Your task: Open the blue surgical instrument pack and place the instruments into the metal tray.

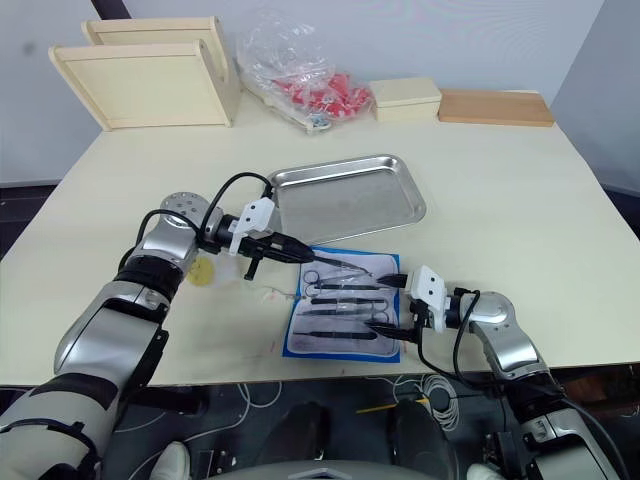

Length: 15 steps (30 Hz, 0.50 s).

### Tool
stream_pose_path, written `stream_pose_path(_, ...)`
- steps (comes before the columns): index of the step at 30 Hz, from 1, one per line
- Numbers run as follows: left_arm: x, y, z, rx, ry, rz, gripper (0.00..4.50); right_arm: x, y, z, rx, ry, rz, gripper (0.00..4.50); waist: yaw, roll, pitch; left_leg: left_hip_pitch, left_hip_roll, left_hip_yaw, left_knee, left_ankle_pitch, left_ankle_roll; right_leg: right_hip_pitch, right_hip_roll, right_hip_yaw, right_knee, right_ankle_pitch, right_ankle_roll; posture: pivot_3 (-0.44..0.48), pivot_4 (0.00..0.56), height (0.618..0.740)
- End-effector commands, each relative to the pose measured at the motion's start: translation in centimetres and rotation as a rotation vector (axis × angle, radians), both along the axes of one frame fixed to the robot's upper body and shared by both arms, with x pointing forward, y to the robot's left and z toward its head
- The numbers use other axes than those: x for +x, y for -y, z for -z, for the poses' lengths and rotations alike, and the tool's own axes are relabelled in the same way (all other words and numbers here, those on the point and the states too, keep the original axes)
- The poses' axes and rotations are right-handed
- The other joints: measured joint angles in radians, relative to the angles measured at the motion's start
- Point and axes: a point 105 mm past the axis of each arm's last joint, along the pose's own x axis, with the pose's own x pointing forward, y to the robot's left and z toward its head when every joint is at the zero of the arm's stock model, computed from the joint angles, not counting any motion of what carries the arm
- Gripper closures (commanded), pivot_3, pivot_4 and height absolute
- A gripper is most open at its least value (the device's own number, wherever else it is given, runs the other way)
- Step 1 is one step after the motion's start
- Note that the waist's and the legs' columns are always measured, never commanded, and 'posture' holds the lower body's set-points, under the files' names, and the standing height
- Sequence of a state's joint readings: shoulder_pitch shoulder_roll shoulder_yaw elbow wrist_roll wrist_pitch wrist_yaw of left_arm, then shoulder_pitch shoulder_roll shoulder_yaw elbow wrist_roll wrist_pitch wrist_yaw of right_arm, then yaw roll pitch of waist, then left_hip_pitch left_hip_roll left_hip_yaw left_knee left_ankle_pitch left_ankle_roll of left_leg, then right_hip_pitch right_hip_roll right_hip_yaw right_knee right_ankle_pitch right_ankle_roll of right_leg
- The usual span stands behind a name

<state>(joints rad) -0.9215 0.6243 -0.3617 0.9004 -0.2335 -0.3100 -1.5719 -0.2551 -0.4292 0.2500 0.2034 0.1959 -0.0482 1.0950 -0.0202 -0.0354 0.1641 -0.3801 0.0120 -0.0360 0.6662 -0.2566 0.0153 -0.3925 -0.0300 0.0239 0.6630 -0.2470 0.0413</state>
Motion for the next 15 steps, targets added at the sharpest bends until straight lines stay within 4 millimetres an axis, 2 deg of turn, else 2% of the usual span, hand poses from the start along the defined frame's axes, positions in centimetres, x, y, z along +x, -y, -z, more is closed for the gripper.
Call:
stream_pose_path(1, -0.4, -0.3, -1.3, -0.006, 0.013, 0.039, 4.22, -2.2, 0.8, 5.6, -0.149, -0.203, 0.004, 0.0, 0.0, 0.0, 0.0, 0.0, 0.0, 0.0, 0.0, 0.0, 0.0, 0.0, 0.0, 0.0, 0.0, 0.0, 0.0, 0.0, 0.15, 0.74)
stream_pose_path(15, -1.5, -2.6, -2.3, 0.058, 0.032, 0.033, 4.22, -2.4, 0.7, 5.8, -0.144, -0.215, 0.001, 0.0, -0.001, -0.001, 0.0, 0.001, 0.001, 0.0, -0.001, 0.0, 0.0, 0.0, 0.001, 0.001, 0.0, 0.0, 0.0, 0.0, 0.15, 0.74)
